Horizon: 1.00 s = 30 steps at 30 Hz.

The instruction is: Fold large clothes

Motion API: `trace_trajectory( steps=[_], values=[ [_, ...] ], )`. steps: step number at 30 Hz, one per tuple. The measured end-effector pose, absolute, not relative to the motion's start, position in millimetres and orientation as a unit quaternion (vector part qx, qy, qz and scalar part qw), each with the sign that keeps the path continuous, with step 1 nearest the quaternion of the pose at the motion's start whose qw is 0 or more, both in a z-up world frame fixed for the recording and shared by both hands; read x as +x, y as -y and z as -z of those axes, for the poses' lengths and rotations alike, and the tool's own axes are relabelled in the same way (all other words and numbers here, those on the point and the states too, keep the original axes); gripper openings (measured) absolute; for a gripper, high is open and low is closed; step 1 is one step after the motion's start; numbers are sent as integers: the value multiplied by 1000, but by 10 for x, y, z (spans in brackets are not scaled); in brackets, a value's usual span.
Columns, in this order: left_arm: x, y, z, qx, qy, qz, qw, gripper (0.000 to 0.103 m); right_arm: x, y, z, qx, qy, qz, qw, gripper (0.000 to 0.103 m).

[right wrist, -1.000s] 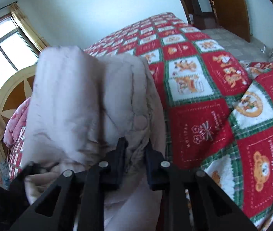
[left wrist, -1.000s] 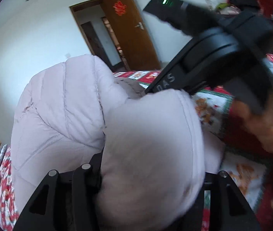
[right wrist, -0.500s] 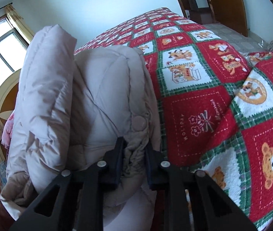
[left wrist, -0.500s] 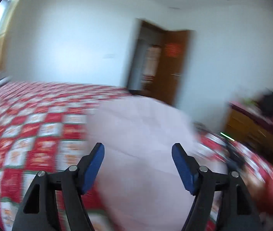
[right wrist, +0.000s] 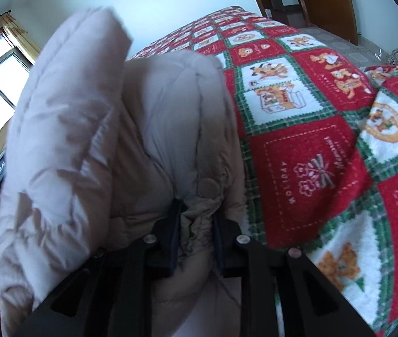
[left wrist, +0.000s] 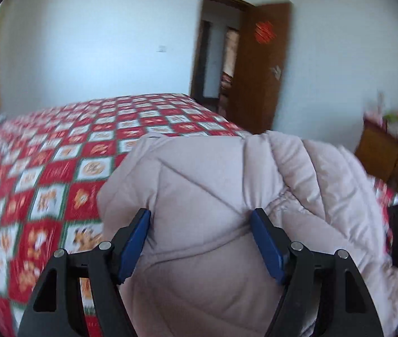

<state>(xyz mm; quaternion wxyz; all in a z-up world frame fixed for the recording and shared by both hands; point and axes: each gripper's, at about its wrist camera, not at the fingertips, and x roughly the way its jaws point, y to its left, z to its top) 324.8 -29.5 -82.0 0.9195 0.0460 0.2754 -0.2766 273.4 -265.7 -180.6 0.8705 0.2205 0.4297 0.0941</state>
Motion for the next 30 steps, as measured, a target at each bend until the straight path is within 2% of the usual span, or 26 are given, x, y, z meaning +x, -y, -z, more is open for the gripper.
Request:
trace_trajectory(
  steps=[5,13,16,18,21,23,25,26,27,30],
  values=[
    [3203,678,1039,139,-262,245,923,75,2704,2774,1909,266,-406,-104,868,22],
    [3247,699,1231,178,-267,220,921,77,2581,2954,1729,264,-411,-82,869,26],
    [3294,712,1269,185,-264,217,921,77,2378,3210,1464,277,-386,-58,878,40],
    [3315,710,1287,185,-265,218,921,77,2240,3332,1177,271,-344,-51,898,56],
    [3305,709,1276,183,-265,218,921,77,2260,3256,782,240,-305,-81,918,68],
    [3301,706,1273,183,-265,217,922,77,2447,3055,650,194,-312,-95,925,69],
    [3302,690,1271,181,-265,217,922,77,2727,2831,659,136,-330,-83,930,66],
    [3295,685,1269,181,-265,216,922,77,2888,2742,738,115,-351,-85,925,46],
    [3299,671,1268,178,-266,216,923,77,2975,2701,862,109,-374,-90,917,18],
    [3314,624,1260,165,-269,220,923,77,3059,2716,1204,120,-408,-69,902,14]
  ],
)
